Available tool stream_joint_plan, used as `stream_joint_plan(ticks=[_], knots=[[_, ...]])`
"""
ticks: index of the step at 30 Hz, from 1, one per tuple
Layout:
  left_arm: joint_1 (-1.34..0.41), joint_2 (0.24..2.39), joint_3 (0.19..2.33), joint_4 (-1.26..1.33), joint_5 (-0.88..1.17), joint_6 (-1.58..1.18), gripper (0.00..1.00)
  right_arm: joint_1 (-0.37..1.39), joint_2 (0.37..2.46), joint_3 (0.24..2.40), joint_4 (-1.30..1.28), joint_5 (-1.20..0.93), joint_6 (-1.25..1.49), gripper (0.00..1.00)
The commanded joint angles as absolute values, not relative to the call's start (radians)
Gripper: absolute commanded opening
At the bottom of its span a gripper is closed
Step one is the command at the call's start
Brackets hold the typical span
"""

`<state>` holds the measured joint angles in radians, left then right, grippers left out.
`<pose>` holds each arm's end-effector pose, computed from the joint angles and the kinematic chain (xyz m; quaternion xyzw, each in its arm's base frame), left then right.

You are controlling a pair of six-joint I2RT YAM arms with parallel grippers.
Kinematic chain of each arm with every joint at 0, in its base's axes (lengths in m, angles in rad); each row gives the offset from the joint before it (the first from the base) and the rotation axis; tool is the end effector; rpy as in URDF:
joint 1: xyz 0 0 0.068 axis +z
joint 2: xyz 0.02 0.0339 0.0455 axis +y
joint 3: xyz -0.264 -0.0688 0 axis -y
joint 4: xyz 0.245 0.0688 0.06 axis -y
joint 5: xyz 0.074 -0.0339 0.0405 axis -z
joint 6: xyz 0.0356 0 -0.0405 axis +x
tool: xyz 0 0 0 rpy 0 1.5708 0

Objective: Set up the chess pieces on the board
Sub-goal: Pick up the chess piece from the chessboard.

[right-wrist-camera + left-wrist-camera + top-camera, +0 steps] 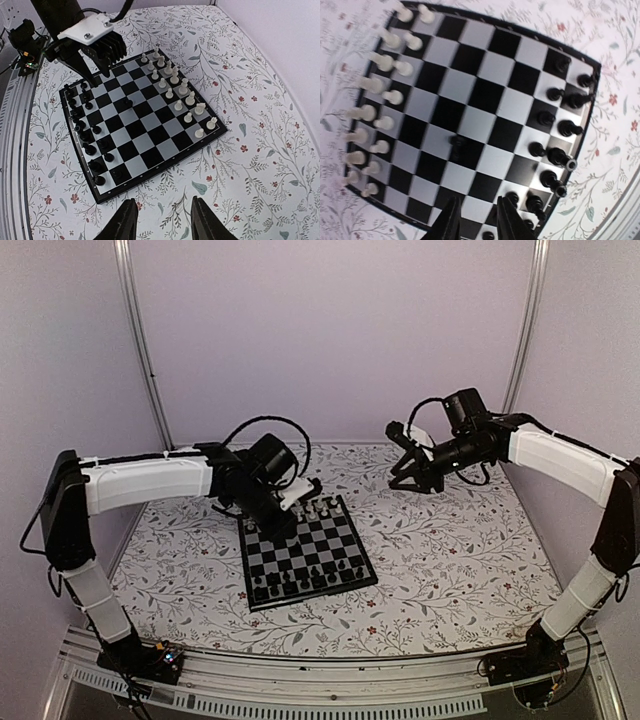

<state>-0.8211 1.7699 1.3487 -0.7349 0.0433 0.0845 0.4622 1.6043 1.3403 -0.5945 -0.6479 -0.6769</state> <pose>0.2472 -0.2678 0.2266 0.4320 0.8778 -0.0939 0.1844 0.3018 0.1744 0.2938 -0.5726 0.6884 0.2612 0.3606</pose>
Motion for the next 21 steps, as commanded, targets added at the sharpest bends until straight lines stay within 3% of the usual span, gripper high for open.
stream_joint_plan(ticks=[1, 3, 5, 6, 11, 16, 21], knots=[[-0.763, 1.637, 1.406, -0.630, -0.184, 0.096, 0.30, 0.499, 1.616, 1.471, -0.625, -0.569, -0.725, 0.41], [-0.732, 1.587, 1.406, -0.552, -0.233, 0.091, 0.38, 0.500, 1.612, 1.522, -0.568, -0.538, -0.695, 0.52], [-0.705, 1.535, 1.387, -0.470, -0.257, 0.096, 0.48, 0.500, 1.625, 1.558, -0.492, -0.525, -0.602, 0.96], [-0.688, 1.516, 1.366, -0.428, -0.264, 0.099, 0.53, 0.500, 1.636, 1.574, -0.469, -0.537, -0.558, 0.99], [-0.580, 1.440, 1.255, -0.292, -0.186, 0.061, 0.60, 0.532, 1.807, 1.772, -0.654, -0.771, -0.637, 0.99], [-0.494, 1.354, 1.108, -0.188, -0.094, 0.037, 0.60, 0.625, 2.015, 1.898, -0.781, -0.681, -0.796, 0.79], [-0.472, 1.313, 1.111, -0.219, -0.145, 0.062, 0.60, 0.748, 2.131, 1.909, -0.764, -0.558, -0.868, 0.61]])
